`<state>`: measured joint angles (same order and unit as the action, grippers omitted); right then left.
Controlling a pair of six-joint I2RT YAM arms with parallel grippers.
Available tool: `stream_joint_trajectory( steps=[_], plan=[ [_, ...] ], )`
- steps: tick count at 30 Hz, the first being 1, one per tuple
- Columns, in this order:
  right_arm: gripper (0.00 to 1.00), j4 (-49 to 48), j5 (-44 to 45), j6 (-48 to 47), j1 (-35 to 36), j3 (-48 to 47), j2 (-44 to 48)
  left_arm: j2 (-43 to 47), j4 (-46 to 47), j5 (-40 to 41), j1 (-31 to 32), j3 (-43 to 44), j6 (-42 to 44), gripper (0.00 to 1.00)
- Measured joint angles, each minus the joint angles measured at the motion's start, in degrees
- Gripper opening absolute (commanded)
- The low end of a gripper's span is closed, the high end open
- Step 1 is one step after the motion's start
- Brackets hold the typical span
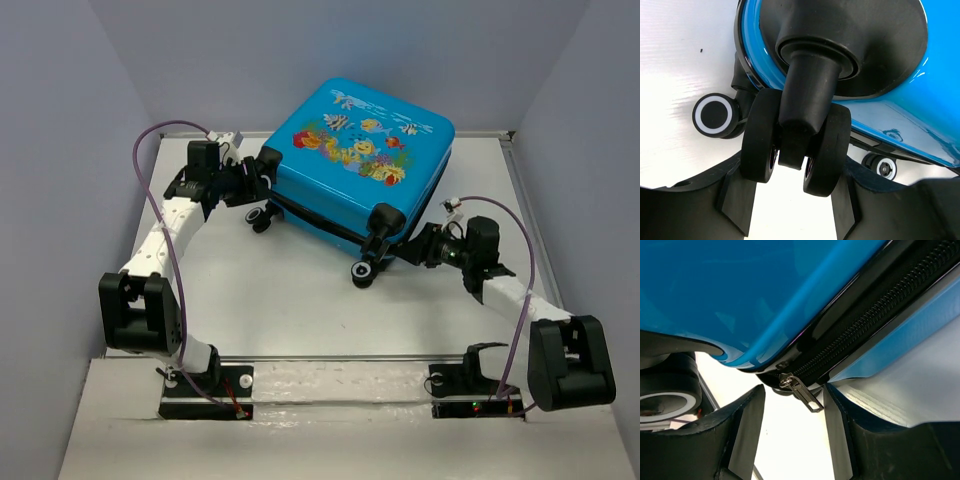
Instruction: Pack the luggage
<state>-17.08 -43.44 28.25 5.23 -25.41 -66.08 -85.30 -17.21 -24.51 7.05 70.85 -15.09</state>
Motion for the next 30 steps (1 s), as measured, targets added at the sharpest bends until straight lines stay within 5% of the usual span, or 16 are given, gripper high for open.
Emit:
stream_joint_trajectory(
  steps=[3,6,8,11,12,14,20,23,30],
  plan=[
    [0.47,-1.51,-0.83,0.33,-0.02,0.09,-2.1,0.07,-0.63,-0.57,-0.02,0.09,-0.72,0.06],
    [0.59,-1.88,-0.79,0.5,-0.04,0.17,-2.29,0.09,-0.59,-1.51,-0.17,0.09,-1.6,0.06],
    [0.58,-2.32,-0.83,0.5,-0.07,0.33,-2.43,0.09,-0.59,-2.21,-0.42,0.09,-2.16,0.06],
    [0.35,-2.93,-0.7,0.46,0.0,0.42,-2.58,0.09,-0.59,-2.49,-0.52,0.09,-2.56,0.06],
    [0.18,-3.06,-0.68,0.28,-0.02,0.42,-2.67,0.09,-0.57,-2.54,-0.52,0.09,-2.64,0.06],
    [0.07,-3.91,-1.14,1.14,-0.22,0.83,-2.93,0.09,-0.26,-2.51,-0.52,0.09,-2.8,0.06],
    [0.07,-6.27,0.96,2.05,4.07,2.16,-1.62,0.31,2.69,-2.64,-1.11,-0.9,-3.45,0.06],
    [0.07,-7.06,8.24,1.99,11.67,3.74,0.52,1.29,5.07,-3.21,-1.42,-3.3,-4.59,0.06],
    [0.07,-7.82,42.97,1.09,37.16,8.57,8.46,7.15,11.02,-5.22,-1.4,-12.61,-8.11,0.06]
  ],
)
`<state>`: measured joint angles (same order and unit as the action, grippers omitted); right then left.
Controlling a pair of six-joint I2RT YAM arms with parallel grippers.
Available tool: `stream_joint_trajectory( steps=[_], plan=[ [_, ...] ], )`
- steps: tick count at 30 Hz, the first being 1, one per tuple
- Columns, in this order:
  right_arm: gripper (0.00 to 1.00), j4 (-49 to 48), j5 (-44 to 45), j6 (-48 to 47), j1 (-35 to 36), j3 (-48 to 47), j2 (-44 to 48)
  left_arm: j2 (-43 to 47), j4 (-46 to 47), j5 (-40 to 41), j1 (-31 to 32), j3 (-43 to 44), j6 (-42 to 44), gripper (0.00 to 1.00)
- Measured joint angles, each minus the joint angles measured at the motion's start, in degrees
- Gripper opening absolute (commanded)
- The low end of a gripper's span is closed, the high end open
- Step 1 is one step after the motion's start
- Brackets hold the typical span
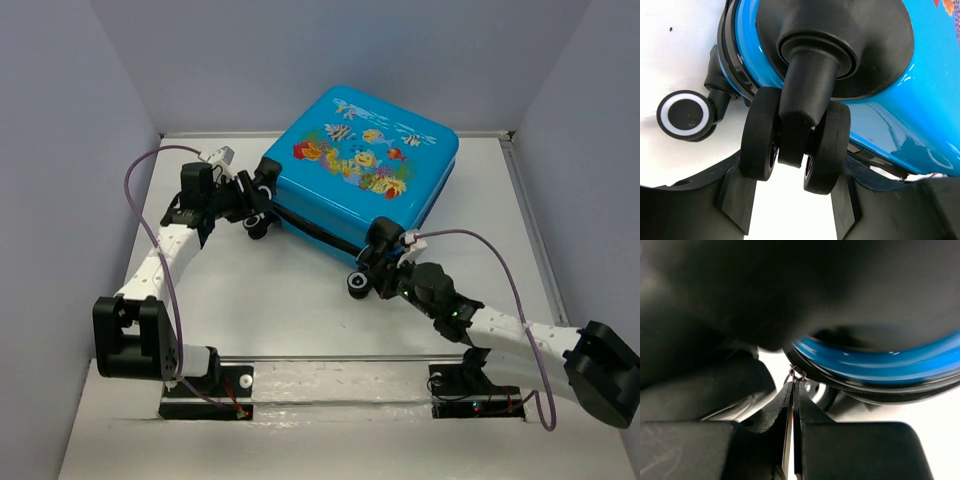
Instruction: Pack the luggage
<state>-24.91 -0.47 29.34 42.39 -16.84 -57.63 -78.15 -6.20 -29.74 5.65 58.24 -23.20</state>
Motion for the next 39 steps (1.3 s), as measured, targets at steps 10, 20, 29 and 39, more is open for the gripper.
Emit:
stream_joint_trajectory(
  steps=[10,20,29,39],
  plan=[
    [0.07,-12.76,41.75,-3.23,19.91,-8.52,-24.46,6.62,15.78,8.26,1.09,-12.74,-5.9,0.06],
    [0.07,-20.41,51.8,-1.16,19.19,-14.84,-34.4,15.13,18.01,23.04,4.26,-20.0,-9.84,0.06],
    [0.07,-2.05,47.54,0.94,15.37,-16.81,-23.82,19.23,15.17,22.18,7.08,-20.0,-10.25,0.06],
    [0.07,15.69,37.0,-2.82,7.48,-23.19,-20.2,27.34,20.81,2.91,19.76,-20.41,-11.69,0.06]
  ],
)
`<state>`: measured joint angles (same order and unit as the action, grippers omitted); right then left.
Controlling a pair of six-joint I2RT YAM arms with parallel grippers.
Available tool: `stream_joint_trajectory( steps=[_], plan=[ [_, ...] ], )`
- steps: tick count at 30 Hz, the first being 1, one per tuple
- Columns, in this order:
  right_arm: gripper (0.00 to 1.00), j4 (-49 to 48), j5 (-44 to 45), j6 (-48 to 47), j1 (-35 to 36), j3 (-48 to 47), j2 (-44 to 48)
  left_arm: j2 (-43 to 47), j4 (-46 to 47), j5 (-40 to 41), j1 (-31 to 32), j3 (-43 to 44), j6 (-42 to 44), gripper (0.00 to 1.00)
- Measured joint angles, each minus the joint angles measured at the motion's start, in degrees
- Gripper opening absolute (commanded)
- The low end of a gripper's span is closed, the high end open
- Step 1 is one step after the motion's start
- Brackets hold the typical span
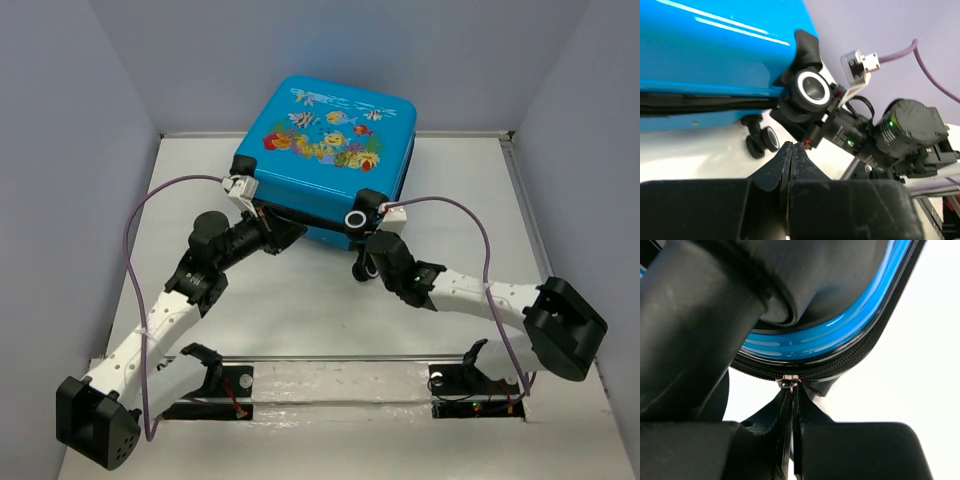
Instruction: Pack the luggage
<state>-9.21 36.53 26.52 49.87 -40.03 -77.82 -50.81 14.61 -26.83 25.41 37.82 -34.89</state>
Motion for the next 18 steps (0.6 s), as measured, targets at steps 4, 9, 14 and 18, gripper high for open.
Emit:
stream_joint_trajectory(
  steps=[4,9,14,18],
  plan=[
    [0.07,-5.51,-3.19,-0.42,-0.46,3.45,-0.15,-0.09,-1.97,0.02,1.16,-0.55,1.16,0.06],
    [0.07,-5.73,-7.17,-0.11,-1.86,8.39,6.97,-1.03,-7.28,-0.24,1.81,1.64,5.05,0.76],
    [0.07,-5.81,-9.99,1.4,-2.56,11.47,10.67,-5.75,-6.21,-0.44,10.97,2.89,5.42,0.95],
    [0.07,-6.01,-11.08,1.95,-2.62,12.5,11.54,-12.24,-2.95,-0.35,17.81,3.52,3.74,0.95]
  ],
)
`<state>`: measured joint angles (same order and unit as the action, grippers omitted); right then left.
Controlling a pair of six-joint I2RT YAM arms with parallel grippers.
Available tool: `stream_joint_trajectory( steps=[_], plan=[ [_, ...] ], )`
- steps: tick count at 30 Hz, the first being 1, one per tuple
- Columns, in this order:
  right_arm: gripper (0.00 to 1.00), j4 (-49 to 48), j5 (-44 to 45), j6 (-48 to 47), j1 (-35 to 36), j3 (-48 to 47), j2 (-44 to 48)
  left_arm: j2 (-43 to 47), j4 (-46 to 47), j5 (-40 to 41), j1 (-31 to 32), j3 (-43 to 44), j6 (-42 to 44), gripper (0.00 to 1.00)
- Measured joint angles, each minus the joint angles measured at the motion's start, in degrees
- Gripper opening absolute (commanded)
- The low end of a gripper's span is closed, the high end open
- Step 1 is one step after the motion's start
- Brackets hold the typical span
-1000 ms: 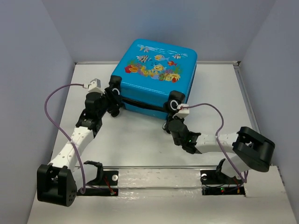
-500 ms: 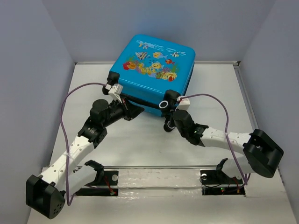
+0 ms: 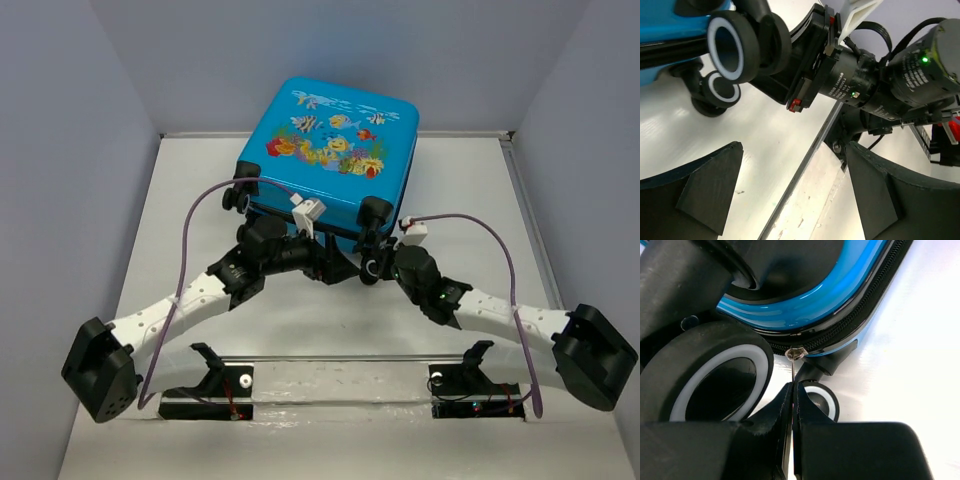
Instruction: Pack the luggage
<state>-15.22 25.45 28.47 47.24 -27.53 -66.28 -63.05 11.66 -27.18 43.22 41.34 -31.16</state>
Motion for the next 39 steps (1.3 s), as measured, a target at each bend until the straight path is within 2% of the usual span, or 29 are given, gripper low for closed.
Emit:
stream_joint_trajectory(
  steps=[3,6,12,16,20,30,34,37,39],
  plan=[
    [0.07,-0.15,-0.52,0.26,-0.02,1.03,2.03,-5.01,1.7,1.18,2.89,2.36,-0.66,0.93],
    [0.07,-0.79,-1.05,0.46,-0.02,2.49,4.46,-9.18,3.98,2.34,4.33,5.07,-1.16,0.86],
    [0.07,-6.01,-0.98,0.96,-0.17,6.88,7.63,-16.63,7.96,3.72,4.39,10.64,-3.54,0.73],
    [0.07,-10.36,-0.09,1.22,-1.03,9.79,8.39,-20.72,7.91,2.54,4.39,15.13,-4.9,0.7],
    [0.07,-14.73,0.98,1.57,-0.61,10.64,5.25,-26.51,11.23,3.04,4.59,23.1,-5.11,0.68],
    [0.07,-34.49,14.29,0.22,13.57,10.32,-9.09,-40.46,11.74,2.73,7.54,40.68,-5.84,0.66],
    [0.07,-35.45,15.34,-0.92,14.43,10.4,-7.63,-38.45,6.67,4.79,7.8,40.81,-2.08,0.69],
    [0.07,-34.6,14.21,-1.09,13.16,10.91,-2.75,-30.4,1.55,9.4,7.72,35.17,1.4,0.71],
    [0.07,-33.83,12.72,-0.98,11.32,12.31,-0.74,-21.29,-2.03,13.68,7.67,28.89,2.97,0.74]
  ],
)
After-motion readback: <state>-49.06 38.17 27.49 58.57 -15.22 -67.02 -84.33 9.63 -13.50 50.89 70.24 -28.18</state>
